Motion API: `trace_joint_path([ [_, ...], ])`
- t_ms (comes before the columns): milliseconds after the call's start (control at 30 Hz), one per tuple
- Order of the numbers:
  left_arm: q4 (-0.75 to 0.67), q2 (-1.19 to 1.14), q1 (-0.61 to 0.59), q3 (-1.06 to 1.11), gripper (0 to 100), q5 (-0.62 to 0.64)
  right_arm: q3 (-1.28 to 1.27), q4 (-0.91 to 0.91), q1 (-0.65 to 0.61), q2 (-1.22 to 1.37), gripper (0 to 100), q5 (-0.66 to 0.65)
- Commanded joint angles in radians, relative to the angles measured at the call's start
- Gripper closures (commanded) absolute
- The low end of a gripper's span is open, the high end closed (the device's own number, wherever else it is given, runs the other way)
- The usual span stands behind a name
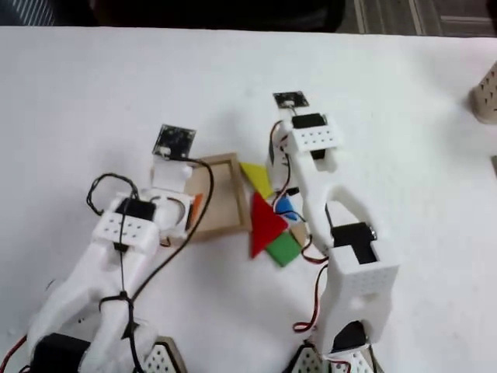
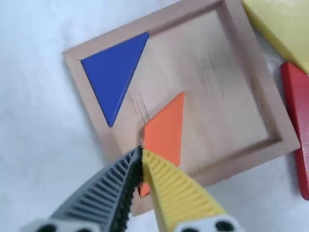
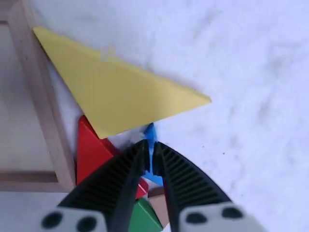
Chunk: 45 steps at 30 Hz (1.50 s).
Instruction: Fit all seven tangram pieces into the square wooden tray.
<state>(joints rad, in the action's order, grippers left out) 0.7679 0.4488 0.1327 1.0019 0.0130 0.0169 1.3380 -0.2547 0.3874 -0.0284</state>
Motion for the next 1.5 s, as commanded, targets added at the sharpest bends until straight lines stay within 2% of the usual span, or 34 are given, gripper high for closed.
trace_joint_path([
  [0,-0.058,0.035,0.041,-0.006,98,0.000,-0.002,0.022,-0.001,-0.059,98.1,-0.017],
  [133,-0.095,0.033,0.111,-0.008,98,0.000,-0.002,0.028,0.001,-0.059,98.1,-0.133],
  [300,-0.126,0.031,0.249,0.032,98,0.000,0.002,0.028,0.036,-0.068,98.1,-0.077],
  [433,-0.152,0.030,0.283,0.066,98,0.000,0.006,0.022,0.067,-0.068,98.1,-0.038],
  [633,-0.147,0.030,0.251,0.095,98,-0.005,0.026,0.024,0.071,-0.068,98.1,0.017],
  [867,-0.144,-0.024,0.142,0.083,98,-0.006,0.026,0.022,0.091,-0.068,98.1,0.014],
  [1033,-0.054,-0.117,0.099,-0.008,98,-0.008,0.028,0.022,0.108,-0.068,98.1,0.014],
  [1333,-0.060,-0.134,-0.025,-0.023,98,-0.002,0.028,0.022,0.108,-0.068,98.1,0.009],
  [1467,-0.060,-0.134,-0.044,-0.026,98,-0.008,0.028,0.022,0.108,-0.068,98.1,0.009],
])
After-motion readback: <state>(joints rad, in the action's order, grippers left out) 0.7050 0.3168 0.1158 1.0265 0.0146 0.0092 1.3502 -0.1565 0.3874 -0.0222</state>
